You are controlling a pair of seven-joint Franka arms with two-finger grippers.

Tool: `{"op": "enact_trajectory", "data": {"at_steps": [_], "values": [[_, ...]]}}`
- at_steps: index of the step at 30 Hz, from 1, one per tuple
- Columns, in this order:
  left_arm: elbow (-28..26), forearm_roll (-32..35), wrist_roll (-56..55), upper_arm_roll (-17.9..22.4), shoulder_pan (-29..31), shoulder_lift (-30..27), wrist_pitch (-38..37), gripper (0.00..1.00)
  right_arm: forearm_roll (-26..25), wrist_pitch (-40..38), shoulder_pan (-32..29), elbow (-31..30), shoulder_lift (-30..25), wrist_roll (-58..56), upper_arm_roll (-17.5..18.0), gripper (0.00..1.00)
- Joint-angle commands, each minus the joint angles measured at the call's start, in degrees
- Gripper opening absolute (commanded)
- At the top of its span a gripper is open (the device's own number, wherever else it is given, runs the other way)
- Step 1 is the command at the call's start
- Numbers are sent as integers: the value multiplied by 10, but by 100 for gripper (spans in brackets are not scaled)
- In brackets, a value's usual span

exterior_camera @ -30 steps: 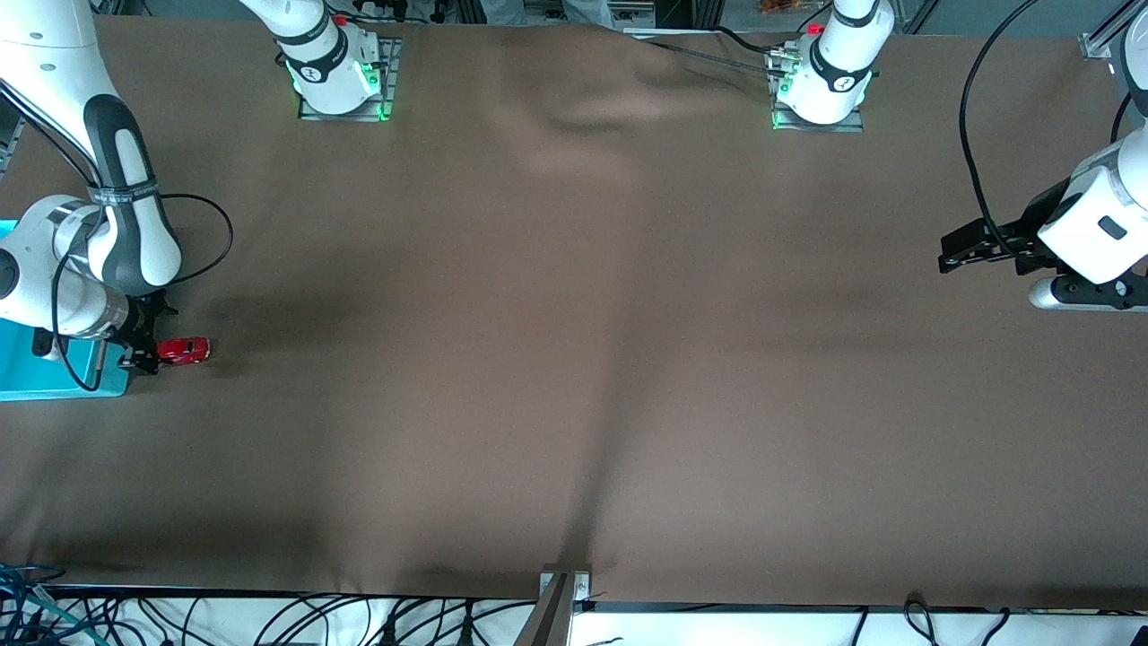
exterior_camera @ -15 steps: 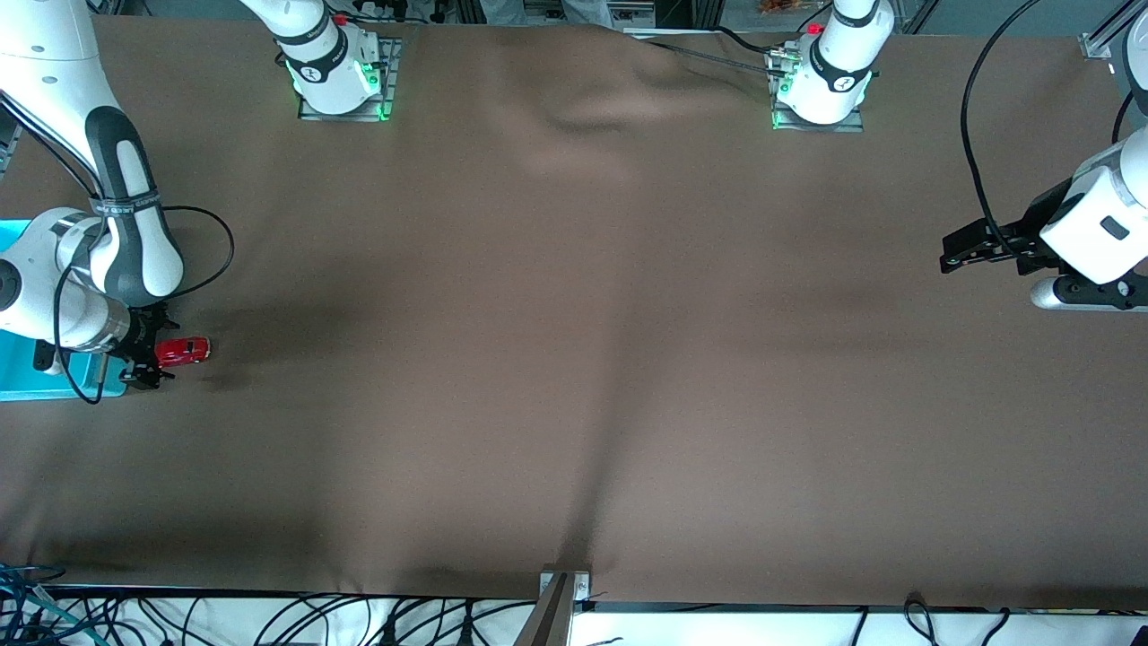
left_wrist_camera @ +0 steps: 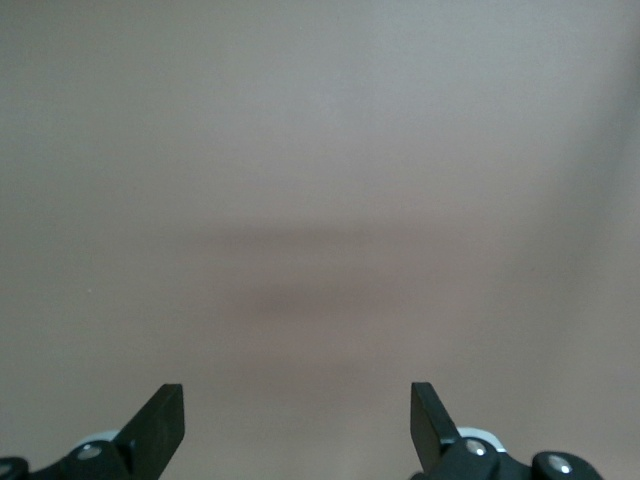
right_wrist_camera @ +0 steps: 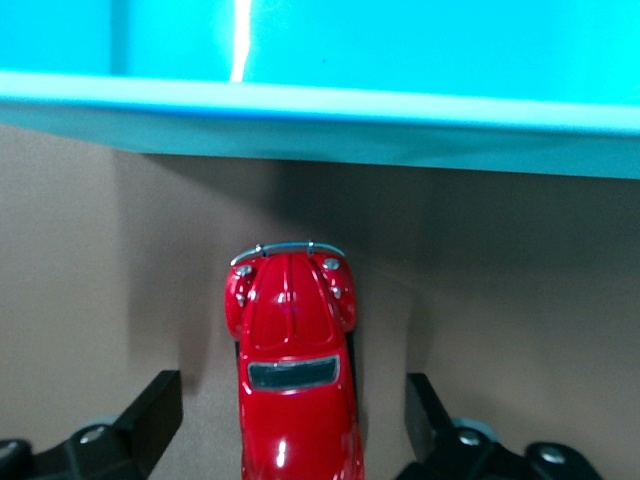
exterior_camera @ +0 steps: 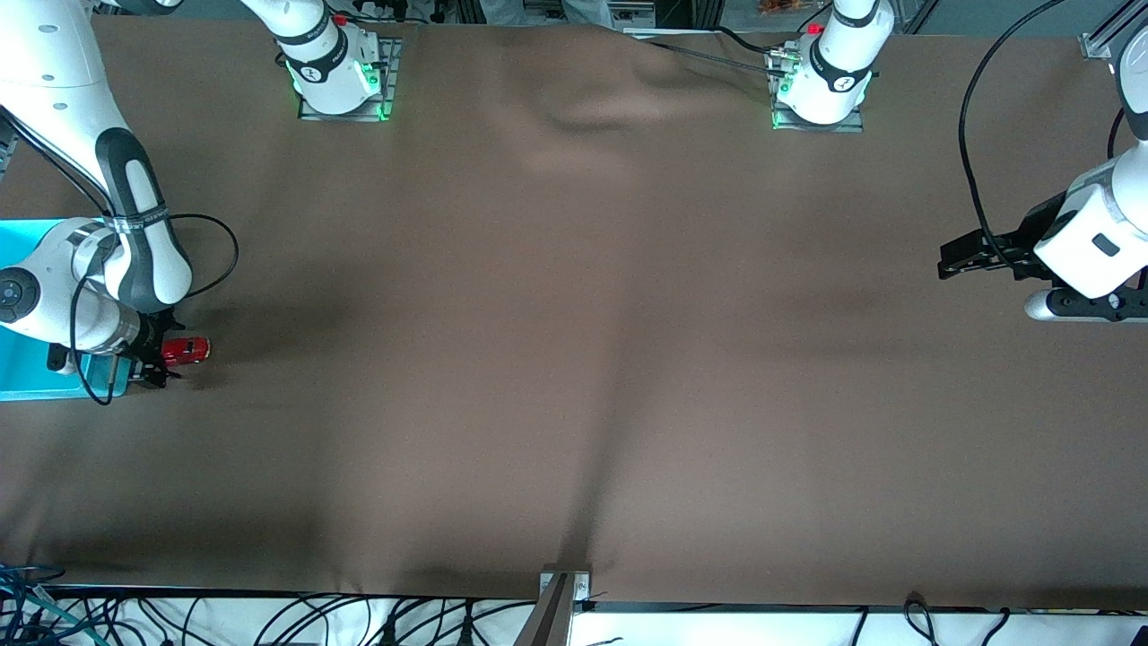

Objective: Wind red beetle toy and store in blue box

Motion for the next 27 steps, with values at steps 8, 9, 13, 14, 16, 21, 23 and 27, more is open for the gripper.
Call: {"op": "enact_trajectory", "data": {"at_steps": [8,9,13,14,16,21,23,27], "values": [[9,-9,10,1,5,2,1,100,1,5,-10,9,1,28,10,20],[9,-9,10,2,5,2,1,100,0,5,-10,9,1,29,10,19],[9,-9,11,2,8,2,1,100,2,6,-10,10,1,30,10,13],[9,-9,11,1,10,2,2,100,2,6,-10,10,1,31,12,11],[9,-11,11,1,10,3,2,100,2,5,-10,11,0,31,18,3],[9,-12,11,1,11,2,2,100,-4,3,-10,11,-7,56,22,0],[10,-9,12,1,12,2,2,100,-5,-1,-9,12,-10,68,23,0],[11,-10,12,1,13,2,2,100,-11,-39,-8,13,-30,68,23,0]]}}
